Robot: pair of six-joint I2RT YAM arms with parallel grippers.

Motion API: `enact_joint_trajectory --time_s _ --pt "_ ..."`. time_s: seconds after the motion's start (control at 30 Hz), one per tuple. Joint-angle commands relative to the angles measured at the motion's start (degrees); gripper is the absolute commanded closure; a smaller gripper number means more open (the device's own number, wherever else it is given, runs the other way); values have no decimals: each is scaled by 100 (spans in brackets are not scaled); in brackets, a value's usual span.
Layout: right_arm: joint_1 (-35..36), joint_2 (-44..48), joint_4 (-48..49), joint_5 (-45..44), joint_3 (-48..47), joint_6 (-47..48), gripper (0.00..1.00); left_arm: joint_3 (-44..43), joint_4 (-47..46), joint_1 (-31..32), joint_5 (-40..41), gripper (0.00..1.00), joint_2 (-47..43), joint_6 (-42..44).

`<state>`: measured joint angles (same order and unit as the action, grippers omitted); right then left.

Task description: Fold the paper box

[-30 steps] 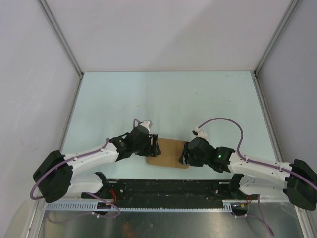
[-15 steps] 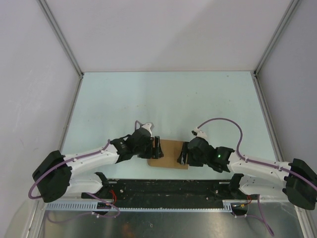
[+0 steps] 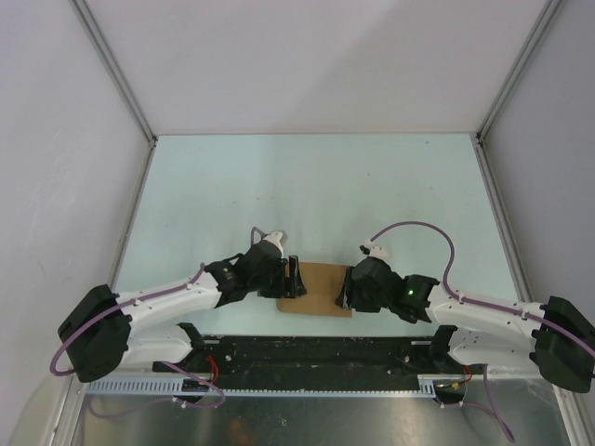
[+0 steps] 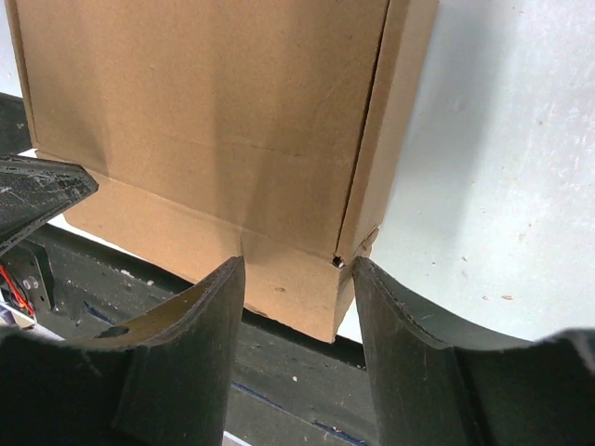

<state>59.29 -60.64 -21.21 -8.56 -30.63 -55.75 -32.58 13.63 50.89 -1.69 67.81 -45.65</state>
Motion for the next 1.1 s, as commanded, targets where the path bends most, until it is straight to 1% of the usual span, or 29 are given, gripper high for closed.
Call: enact_joint_trajectory --time_s 0.0,0.13,0.57,1.07 --pt "22 26 232 -14 -13 -85 46 15 -220 61 -112 25 -154 -190" --pt "22 -9 267 -6 -22 -77 49 15 -220 61 -103 25 -163 -190" --pt "22 105 205 -14 -22 -50 50 129 -211 70 -112 25 -347 -269" --pt "22 123 276 12 -22 -112 53 85 -220 87 -165 25 -312 -313"
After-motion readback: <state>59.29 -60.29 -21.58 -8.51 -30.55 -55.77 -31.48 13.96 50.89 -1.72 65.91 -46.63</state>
